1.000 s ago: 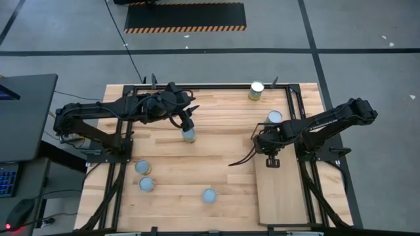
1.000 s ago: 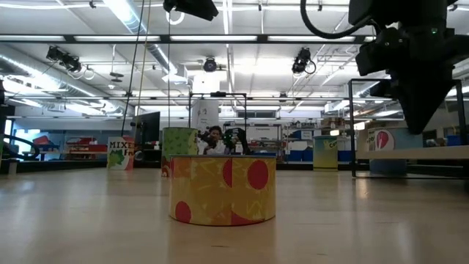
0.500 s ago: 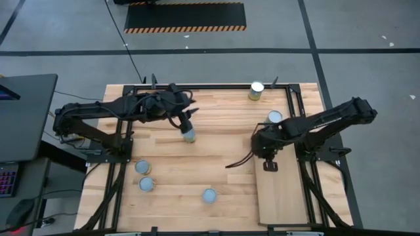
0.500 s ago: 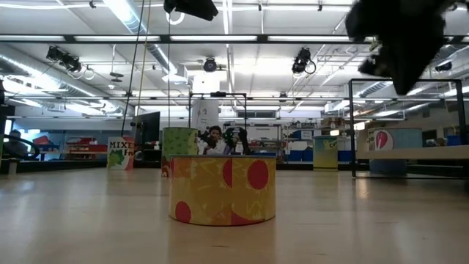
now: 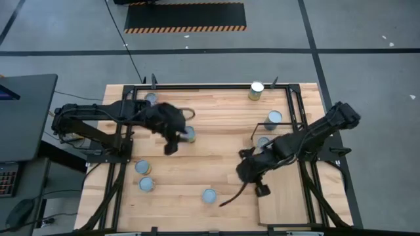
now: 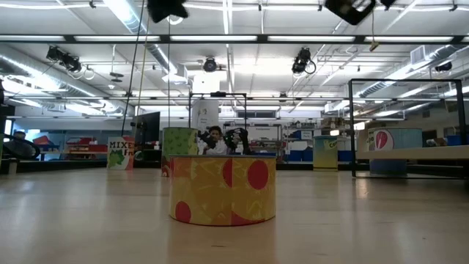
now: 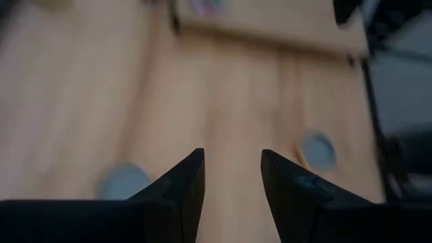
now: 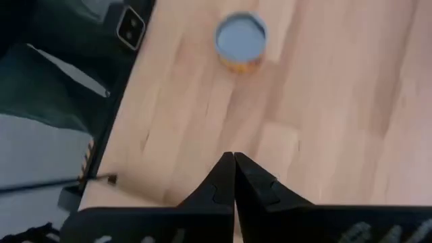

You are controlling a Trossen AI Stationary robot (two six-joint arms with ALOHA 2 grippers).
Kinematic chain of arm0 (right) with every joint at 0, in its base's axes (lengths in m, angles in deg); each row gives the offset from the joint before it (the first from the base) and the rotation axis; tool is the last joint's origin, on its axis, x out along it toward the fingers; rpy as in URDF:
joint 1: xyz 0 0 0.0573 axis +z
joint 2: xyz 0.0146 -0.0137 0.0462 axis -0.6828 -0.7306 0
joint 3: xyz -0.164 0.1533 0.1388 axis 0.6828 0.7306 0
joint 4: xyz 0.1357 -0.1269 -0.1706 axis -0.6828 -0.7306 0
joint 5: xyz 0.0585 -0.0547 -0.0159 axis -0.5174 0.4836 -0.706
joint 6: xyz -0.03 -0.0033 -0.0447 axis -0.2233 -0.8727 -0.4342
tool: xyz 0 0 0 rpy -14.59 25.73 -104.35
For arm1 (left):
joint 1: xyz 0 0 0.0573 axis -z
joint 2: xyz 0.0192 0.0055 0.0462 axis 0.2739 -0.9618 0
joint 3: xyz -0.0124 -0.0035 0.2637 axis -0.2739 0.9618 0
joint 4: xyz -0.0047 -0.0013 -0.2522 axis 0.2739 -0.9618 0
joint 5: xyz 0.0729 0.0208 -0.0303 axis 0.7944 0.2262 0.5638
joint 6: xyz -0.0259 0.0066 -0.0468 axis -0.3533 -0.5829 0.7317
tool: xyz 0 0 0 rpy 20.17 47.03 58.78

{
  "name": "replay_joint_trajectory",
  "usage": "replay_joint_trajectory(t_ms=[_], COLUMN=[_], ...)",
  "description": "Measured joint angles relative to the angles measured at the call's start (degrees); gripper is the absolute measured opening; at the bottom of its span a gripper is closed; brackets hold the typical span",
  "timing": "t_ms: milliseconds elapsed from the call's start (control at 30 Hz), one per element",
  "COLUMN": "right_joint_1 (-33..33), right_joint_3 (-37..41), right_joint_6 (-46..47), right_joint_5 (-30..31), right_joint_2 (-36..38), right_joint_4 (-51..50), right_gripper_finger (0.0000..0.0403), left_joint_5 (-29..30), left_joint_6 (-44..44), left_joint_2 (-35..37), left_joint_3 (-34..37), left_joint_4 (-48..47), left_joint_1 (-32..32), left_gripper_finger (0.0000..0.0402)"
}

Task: Pick and place cans onto a shelf
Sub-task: Put the canned pineapple on the shelf

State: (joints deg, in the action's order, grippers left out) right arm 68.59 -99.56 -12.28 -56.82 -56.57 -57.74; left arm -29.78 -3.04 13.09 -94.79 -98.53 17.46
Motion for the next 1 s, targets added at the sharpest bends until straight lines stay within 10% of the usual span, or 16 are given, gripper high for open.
replay_joint_trajectory(t_ms=[267, 567, 833, 1000], right_joint_1=[0.02, 0.02, -0.11, -1.29], right_joint_3=[-7.15, -8.6, -23.74, -27.62], right_joint_6=[-12.45, -19.17, -17.98, -19.33], right_joint_5=[1.66, -0.49, -0.23, 0.8], right_joint_2=[-9.94, -20.34, -32.51, -38.39], right_joint_4=[5.28, 22.99, 15.24, 12.21], right_gripper_finger=[0.0054, 0.0227, 0.0385, 0.0385], left_joint_5=[-1.88, -2.76, 1.3, 4.46], left_joint_6=[12.89, 28.35, 34.02, 35.27], left_joint_2=[0.0, 0.39, 1.05, 1.05], left_joint_3=[0.0, 0.0, 0.02, 0.02], left_joint_4=[-14.56, -20.21, -20.35, -20.39], left_joint_1=[9.16, 24.87, 32.68, 34.09], left_gripper_finger=[0.0151, 0.0151, 0.0151, 0.015])
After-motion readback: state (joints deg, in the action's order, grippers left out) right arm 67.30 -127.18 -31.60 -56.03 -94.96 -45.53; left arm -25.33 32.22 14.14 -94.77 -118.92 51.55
